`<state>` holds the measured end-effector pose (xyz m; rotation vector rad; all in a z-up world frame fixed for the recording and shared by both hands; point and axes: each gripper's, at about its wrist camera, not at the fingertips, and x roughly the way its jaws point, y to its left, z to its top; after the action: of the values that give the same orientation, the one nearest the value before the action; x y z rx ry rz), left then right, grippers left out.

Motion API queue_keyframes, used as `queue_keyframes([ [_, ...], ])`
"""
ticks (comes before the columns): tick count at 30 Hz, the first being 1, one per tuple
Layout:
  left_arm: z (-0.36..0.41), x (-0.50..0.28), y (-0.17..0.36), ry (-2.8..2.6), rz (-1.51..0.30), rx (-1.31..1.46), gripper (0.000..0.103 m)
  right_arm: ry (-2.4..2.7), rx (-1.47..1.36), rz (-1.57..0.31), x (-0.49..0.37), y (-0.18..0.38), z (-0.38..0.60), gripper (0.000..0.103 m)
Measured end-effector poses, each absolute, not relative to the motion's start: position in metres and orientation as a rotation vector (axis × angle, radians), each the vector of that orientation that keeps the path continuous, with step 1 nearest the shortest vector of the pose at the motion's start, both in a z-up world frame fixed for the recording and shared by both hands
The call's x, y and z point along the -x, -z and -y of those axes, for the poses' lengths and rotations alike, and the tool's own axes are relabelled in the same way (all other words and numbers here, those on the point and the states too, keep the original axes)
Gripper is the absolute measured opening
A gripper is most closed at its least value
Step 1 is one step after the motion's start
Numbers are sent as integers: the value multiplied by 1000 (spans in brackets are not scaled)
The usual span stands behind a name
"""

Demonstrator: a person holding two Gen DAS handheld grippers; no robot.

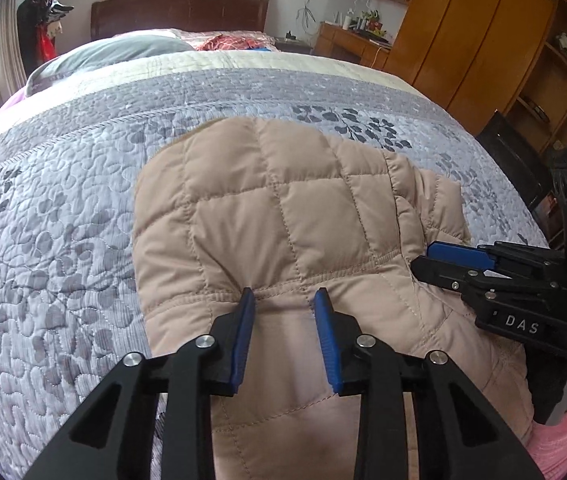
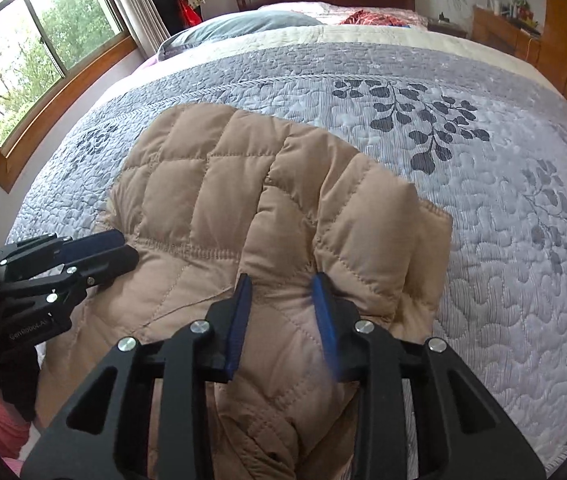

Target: Fold large clothes

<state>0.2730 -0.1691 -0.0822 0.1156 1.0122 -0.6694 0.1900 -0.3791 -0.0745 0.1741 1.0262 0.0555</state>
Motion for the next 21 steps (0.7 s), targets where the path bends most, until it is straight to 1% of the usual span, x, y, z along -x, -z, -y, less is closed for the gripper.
queue_keyframes([
  [21,176,-276,93,669,-989,-146,32,-59,-181,-1006,-192,88,381,31],
])
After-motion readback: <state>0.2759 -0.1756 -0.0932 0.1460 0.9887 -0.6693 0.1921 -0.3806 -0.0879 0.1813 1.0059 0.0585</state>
